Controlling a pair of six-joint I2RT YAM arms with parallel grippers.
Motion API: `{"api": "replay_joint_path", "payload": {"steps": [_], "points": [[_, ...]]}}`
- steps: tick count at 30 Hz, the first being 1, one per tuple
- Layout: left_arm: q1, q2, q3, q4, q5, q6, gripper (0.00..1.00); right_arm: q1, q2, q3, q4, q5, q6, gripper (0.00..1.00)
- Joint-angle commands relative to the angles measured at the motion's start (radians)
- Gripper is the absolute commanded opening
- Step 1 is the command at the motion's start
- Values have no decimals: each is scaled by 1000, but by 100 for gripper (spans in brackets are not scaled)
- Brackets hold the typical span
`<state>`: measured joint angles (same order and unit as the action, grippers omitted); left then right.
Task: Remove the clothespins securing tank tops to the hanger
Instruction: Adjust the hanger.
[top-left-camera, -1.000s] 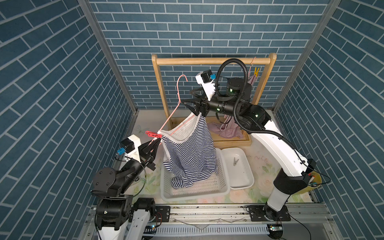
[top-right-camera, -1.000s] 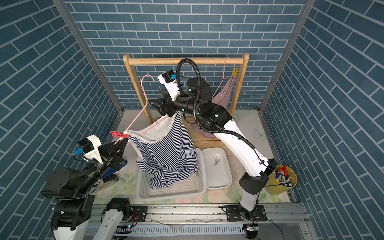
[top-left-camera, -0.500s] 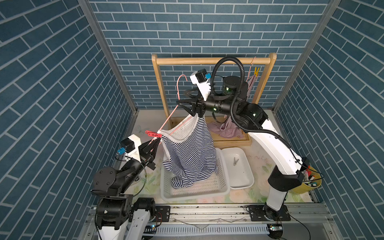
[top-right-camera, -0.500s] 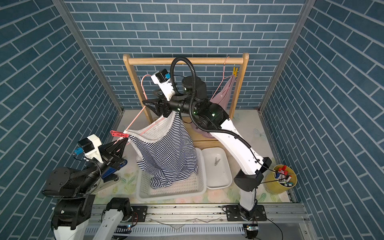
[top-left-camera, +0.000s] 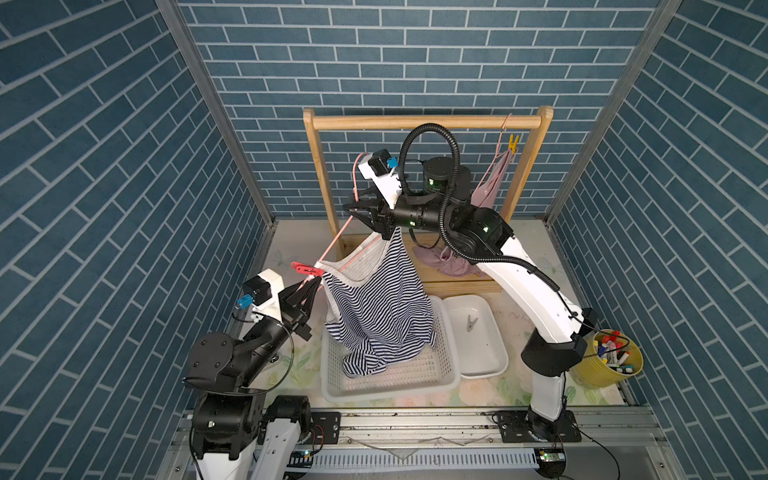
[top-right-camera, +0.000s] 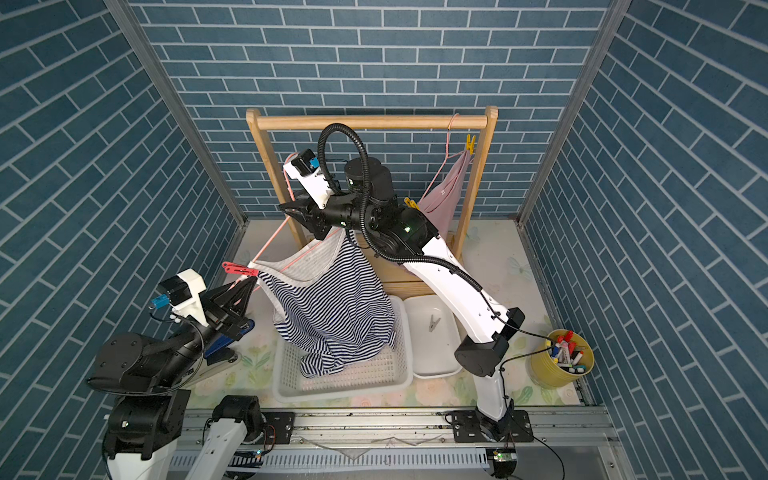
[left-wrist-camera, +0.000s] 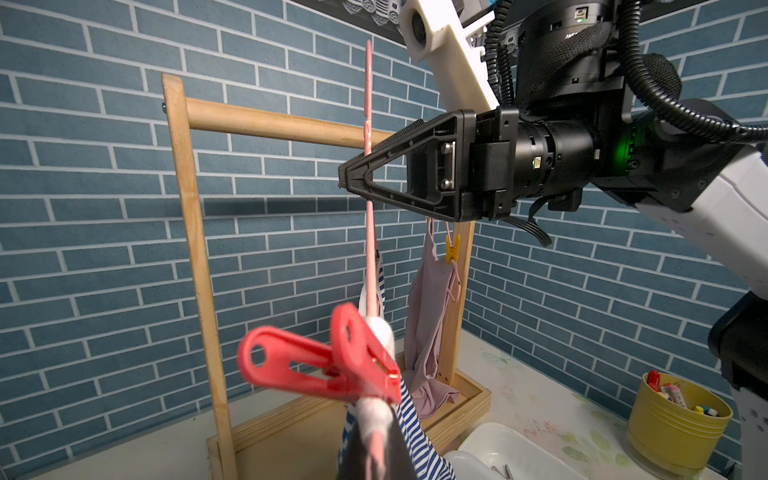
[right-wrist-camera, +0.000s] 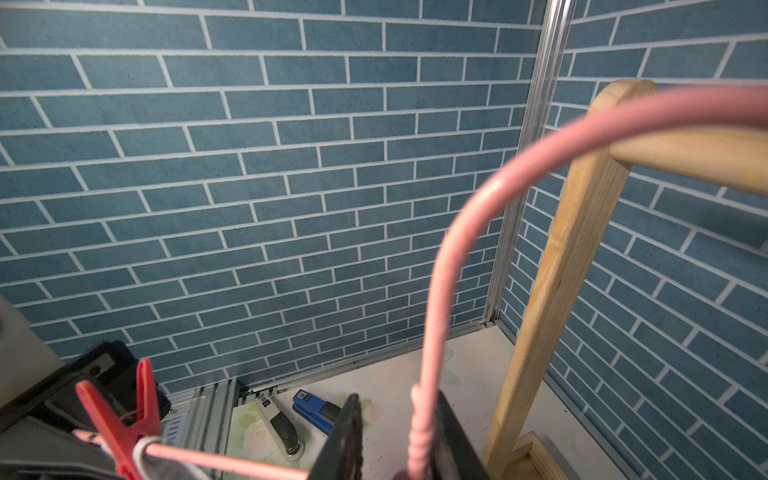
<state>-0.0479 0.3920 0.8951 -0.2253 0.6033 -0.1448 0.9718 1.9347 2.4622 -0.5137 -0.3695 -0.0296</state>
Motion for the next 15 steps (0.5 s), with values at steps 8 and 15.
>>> {"api": "replay_joint_path", "payload": {"steps": [8,15], "points": [[3,-11,27,-10,22,39,36,10,-32,-41,-52,43,-102,0],[3,-14,44,-75,81,96,65,10,-130,-202,14,71,-116,0]]}}
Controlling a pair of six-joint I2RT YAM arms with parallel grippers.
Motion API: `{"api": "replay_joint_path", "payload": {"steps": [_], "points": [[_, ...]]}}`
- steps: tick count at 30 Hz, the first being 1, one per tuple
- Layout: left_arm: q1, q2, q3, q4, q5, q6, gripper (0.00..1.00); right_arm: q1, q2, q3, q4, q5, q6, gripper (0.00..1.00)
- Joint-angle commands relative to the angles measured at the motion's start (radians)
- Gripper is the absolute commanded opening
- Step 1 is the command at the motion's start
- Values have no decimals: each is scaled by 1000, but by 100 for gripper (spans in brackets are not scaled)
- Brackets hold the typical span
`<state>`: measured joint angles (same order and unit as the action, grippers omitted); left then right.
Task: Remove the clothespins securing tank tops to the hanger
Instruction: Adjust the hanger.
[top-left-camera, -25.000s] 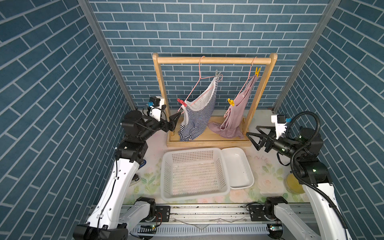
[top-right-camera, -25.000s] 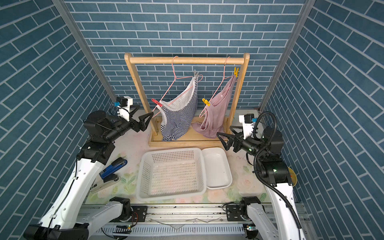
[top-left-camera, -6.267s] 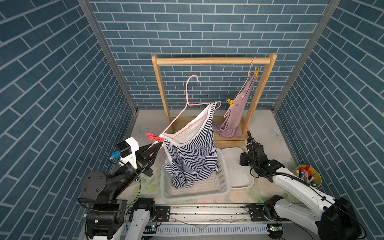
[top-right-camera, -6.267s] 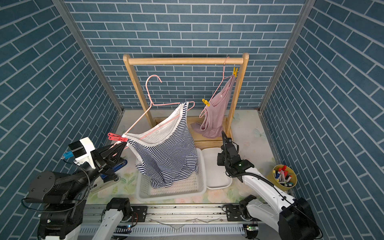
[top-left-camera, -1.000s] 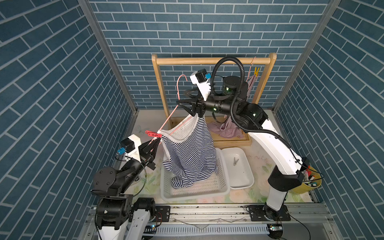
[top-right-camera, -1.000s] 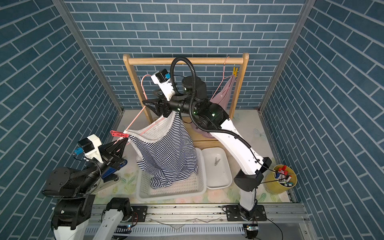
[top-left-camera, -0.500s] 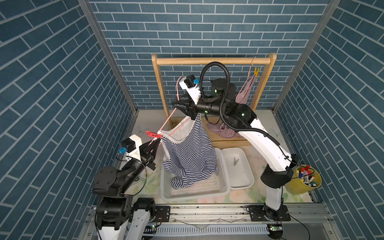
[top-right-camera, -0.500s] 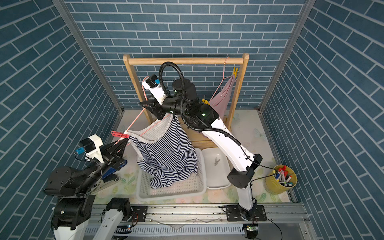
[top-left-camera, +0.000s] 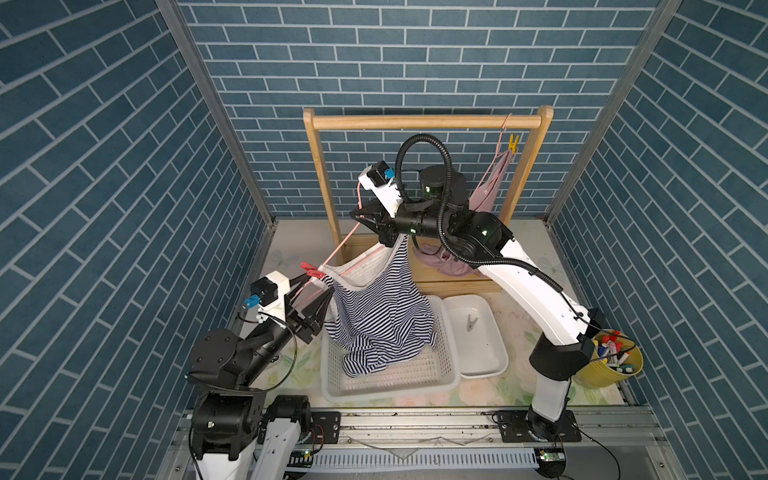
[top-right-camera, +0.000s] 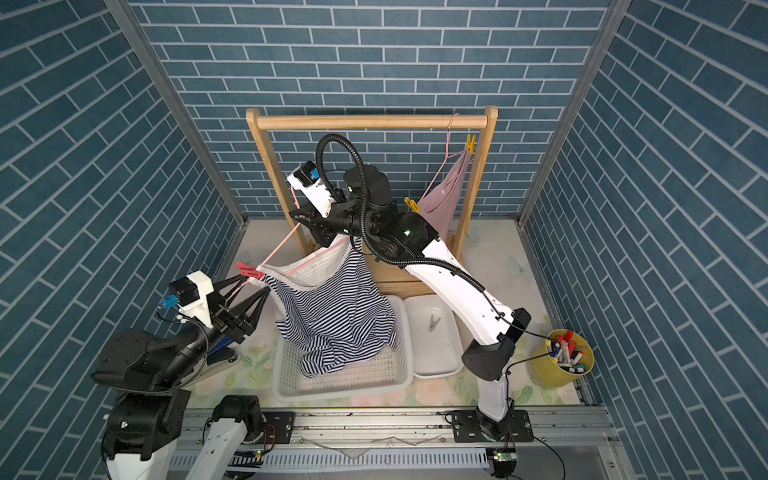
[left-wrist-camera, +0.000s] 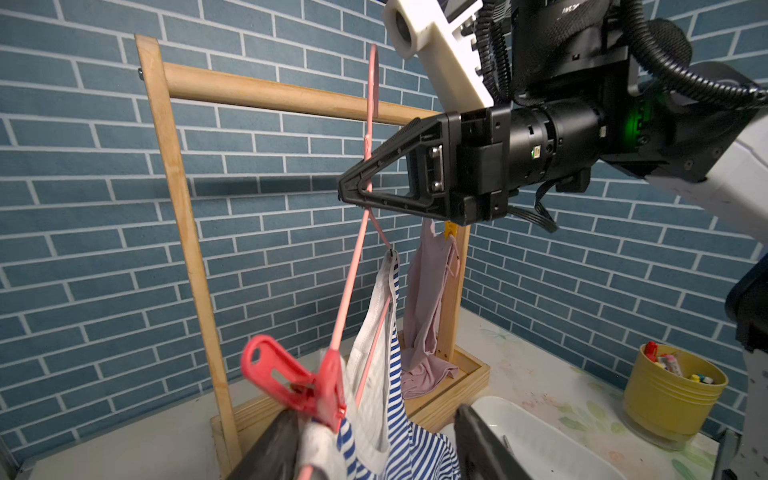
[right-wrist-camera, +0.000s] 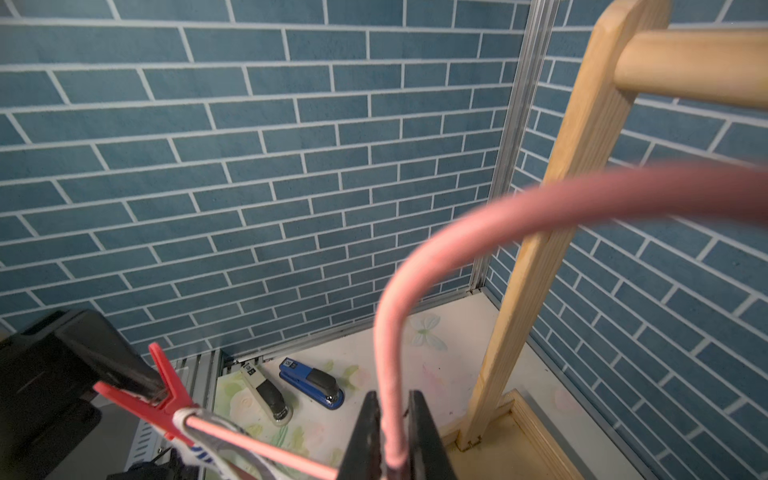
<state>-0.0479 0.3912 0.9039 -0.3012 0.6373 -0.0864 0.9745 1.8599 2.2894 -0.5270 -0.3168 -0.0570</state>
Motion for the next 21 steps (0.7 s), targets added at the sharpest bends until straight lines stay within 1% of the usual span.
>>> {"api": "replay_joint_path", "payload": {"steps": [1,2,3,8,10,12,13,15,18,21], "points": [[3,-11,38,-5,49,42,65,8,-64,-38,25,15,-90,0],[3,-12,39,-10,46,41,66,7,-72,-43,20,8,-93,0],[3,-11,40,-16,44,43,69,7,-79,-49,16,6,-95,0],[3,-11,44,-39,46,69,70,8,-156,-147,50,24,-102,0],[3,-10,56,-62,25,87,72,7,-190,-194,67,22,-117,0],[3,-10,68,-79,14,104,77,6,-219,-232,71,16,-132,0],[3,-10,72,-84,15,106,82,5,-235,-249,73,10,-142,0],[3,-2,81,-92,46,112,85,3,-260,-276,69,-12,-163,0],[3,16,115,-136,56,127,89,-26,-292,-300,40,-114,-193,0],[3,27,139,-160,84,144,95,-81,-315,-299,-10,-282,-208,0]]}}
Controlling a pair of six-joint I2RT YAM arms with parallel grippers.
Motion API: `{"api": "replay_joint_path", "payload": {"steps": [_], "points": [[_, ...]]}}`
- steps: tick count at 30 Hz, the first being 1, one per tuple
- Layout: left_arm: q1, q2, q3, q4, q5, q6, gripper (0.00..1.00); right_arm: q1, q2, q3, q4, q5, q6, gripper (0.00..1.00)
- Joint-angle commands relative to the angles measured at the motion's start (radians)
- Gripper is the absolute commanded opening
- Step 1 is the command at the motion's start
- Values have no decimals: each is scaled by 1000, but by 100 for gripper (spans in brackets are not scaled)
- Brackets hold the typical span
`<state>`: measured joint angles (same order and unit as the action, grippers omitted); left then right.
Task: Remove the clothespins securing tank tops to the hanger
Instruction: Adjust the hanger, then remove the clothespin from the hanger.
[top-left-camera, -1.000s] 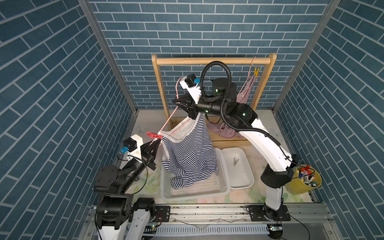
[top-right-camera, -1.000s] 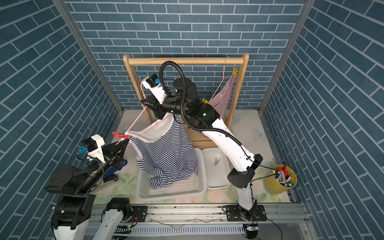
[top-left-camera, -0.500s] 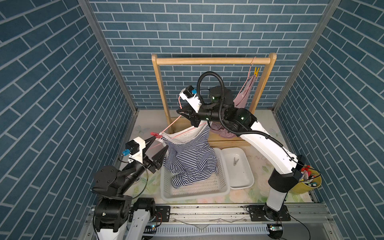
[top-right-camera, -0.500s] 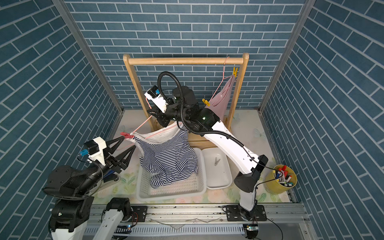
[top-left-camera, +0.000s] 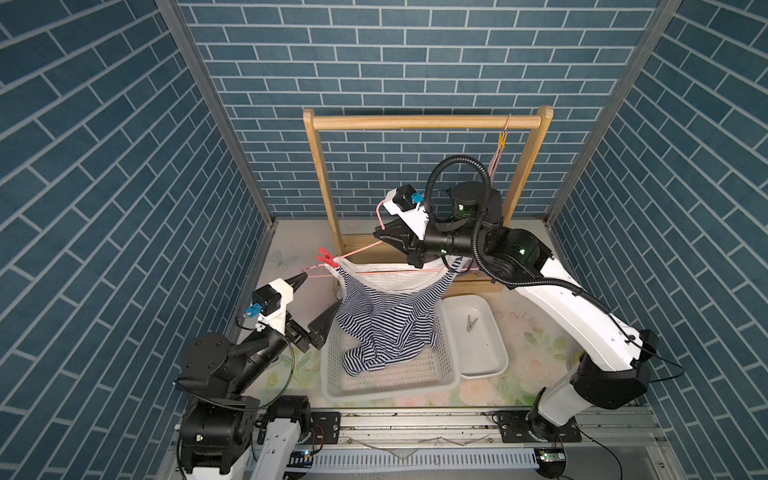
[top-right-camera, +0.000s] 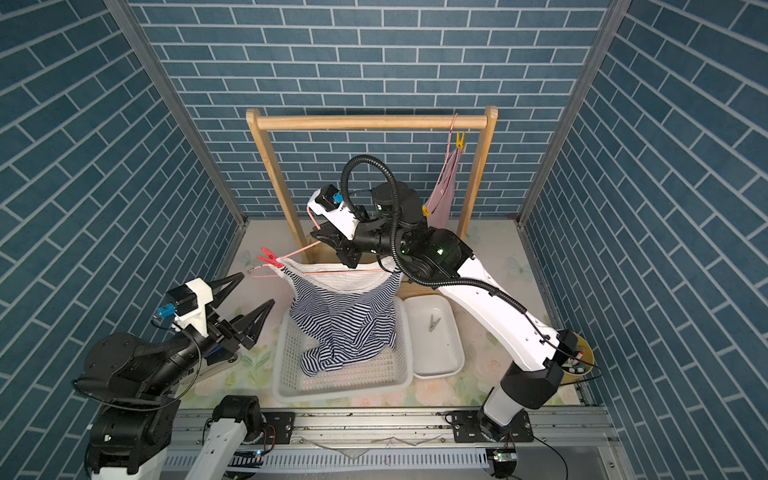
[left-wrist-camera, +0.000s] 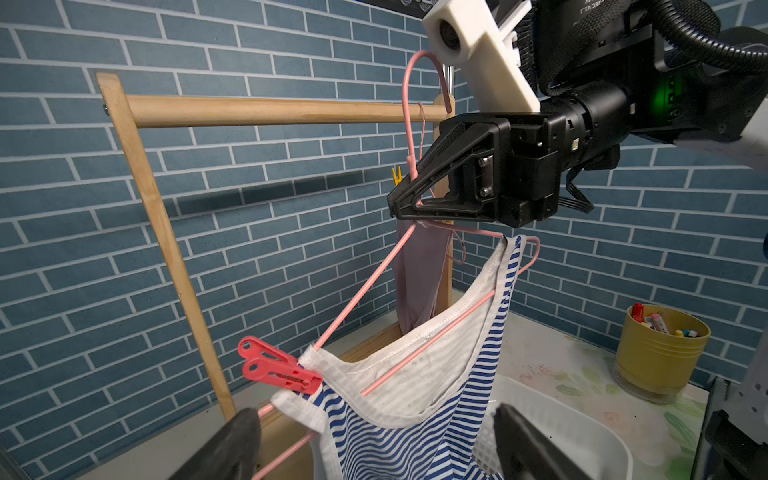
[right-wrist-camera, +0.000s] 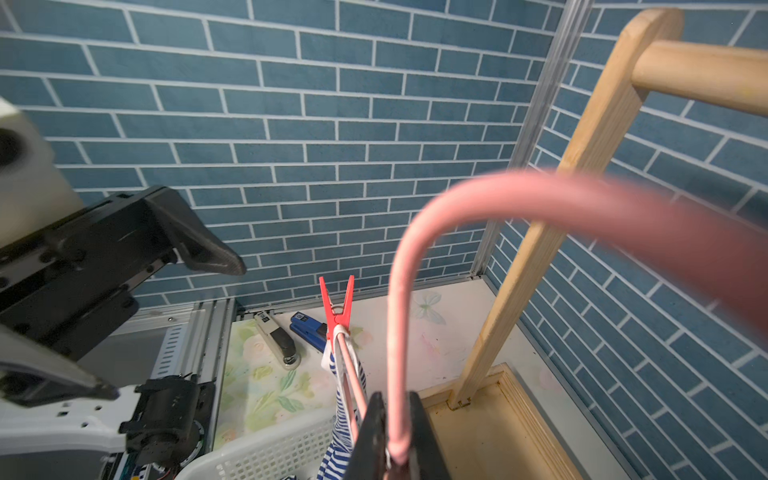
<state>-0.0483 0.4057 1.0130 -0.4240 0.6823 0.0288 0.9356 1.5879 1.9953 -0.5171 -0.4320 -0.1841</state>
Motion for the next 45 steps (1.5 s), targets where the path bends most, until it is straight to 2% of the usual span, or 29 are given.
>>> {"api": "replay_joint_path", "payload": {"steps": [1,3,7,11,17,22,26,29,33,45], "points": [[4,18,36,-38,56,31,96,-63,-51,-5,-28,-221,-81,0],[4,27,45,-39,89,36,98,-103,-64,-6,-42,-321,-93,0],[3,30,36,8,136,29,99,-143,-81,17,-122,-430,-167,0],[4,43,41,34,149,30,99,-161,-84,48,-196,-506,-213,0],[3,95,46,115,284,24,99,-176,-79,63,-216,-577,-225,0],[2,134,55,184,438,-27,95,-179,-79,68,-206,-582,-221,0],[-5,156,86,97,475,29,90,-179,-76,70,-189,-588,-212,0],[-8,178,108,54,521,50,82,-181,-72,69,-179,-587,-207,0],[-9,195,119,6,517,80,76,-181,-69,70,-172,-590,-204,0],[-9,199,90,60,493,39,75,-181,-83,43,-163,-620,-206,0]]}}
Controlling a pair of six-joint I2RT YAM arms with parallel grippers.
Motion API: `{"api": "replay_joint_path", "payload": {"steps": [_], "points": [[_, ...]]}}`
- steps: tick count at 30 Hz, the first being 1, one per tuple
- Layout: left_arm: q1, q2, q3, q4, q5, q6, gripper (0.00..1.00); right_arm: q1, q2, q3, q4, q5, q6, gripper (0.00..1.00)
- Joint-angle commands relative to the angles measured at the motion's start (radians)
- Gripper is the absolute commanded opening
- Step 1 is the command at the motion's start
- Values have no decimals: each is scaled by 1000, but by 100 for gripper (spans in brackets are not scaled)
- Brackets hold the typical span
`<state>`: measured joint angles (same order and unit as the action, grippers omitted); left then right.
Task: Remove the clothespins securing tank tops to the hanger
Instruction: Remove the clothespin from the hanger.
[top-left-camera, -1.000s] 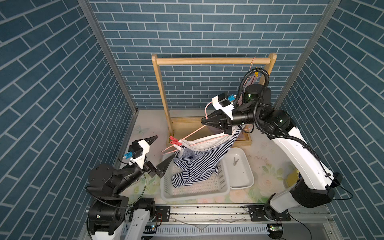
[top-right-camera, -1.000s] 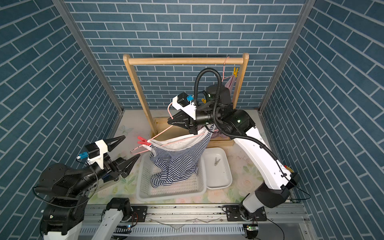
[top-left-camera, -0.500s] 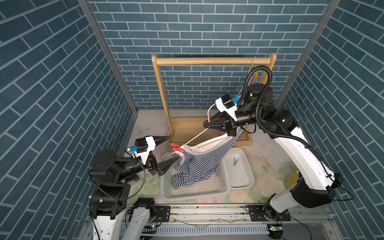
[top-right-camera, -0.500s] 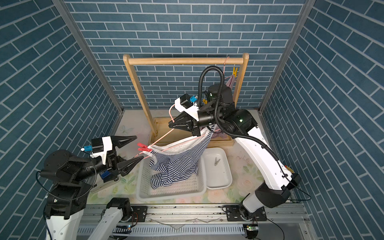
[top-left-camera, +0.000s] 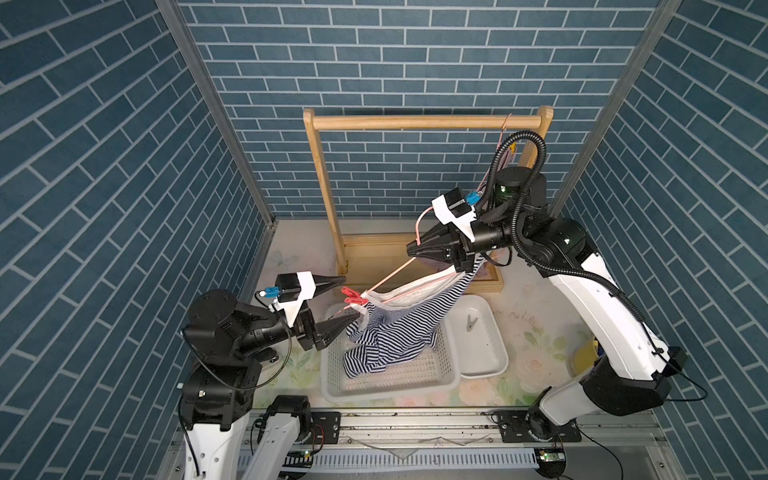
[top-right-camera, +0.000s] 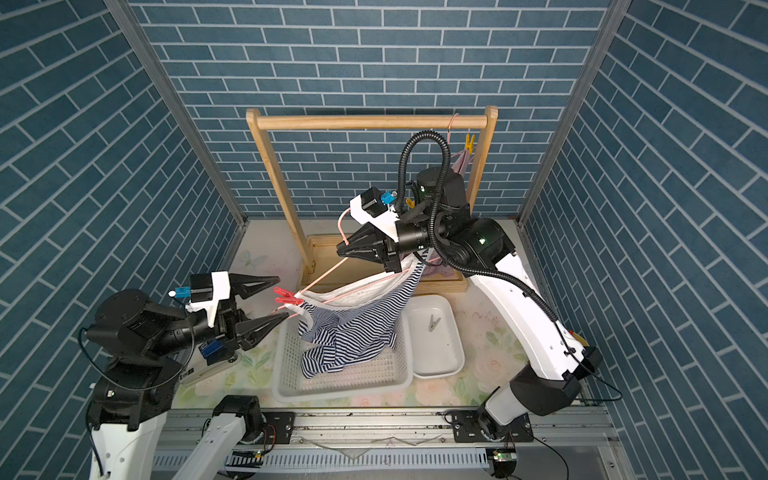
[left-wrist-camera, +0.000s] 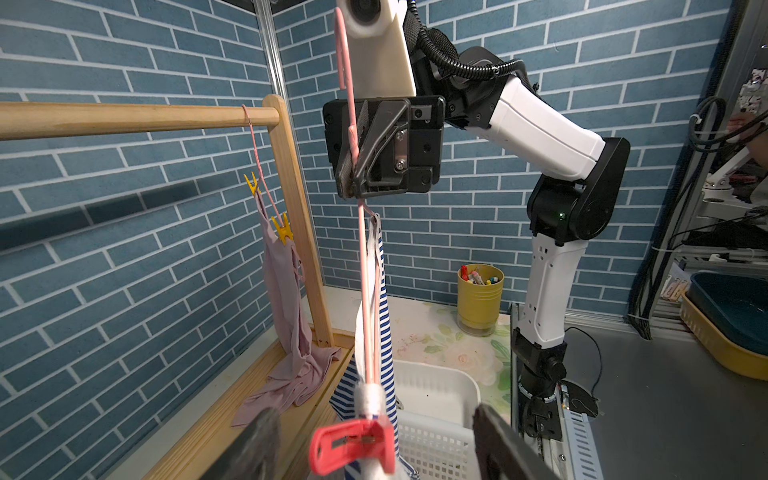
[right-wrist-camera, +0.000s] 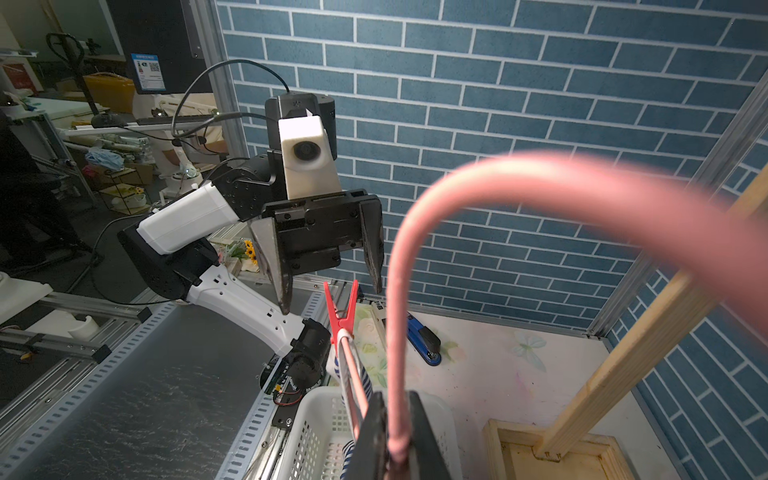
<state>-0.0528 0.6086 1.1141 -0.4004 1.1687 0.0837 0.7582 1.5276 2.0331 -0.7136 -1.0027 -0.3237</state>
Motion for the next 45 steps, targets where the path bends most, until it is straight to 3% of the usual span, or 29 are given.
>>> {"api": "replay_joint_path", "payload": {"steps": [1,14,23,26,34,42,45], "points": [[-4,-3,-11,37,12,-16,74,-3,-24,1,38,-48,-66,0],[-7,23,10,1,52,12,33,-3,-43,-23,77,-47,-50,0],[-10,78,34,-25,64,22,14,-3,-46,-40,91,-43,-42,0],[-12,85,36,-30,40,11,0,-2,-47,-47,99,-31,-38,0],[-12,-9,-27,87,-177,-99,0,-2,-23,-47,65,0,-36,0],[-12,-35,-39,96,-324,-122,0,13,-2,-59,65,48,-5,0],[-12,-51,-50,104,-433,-129,0,35,14,-47,47,82,-2,0]]}}
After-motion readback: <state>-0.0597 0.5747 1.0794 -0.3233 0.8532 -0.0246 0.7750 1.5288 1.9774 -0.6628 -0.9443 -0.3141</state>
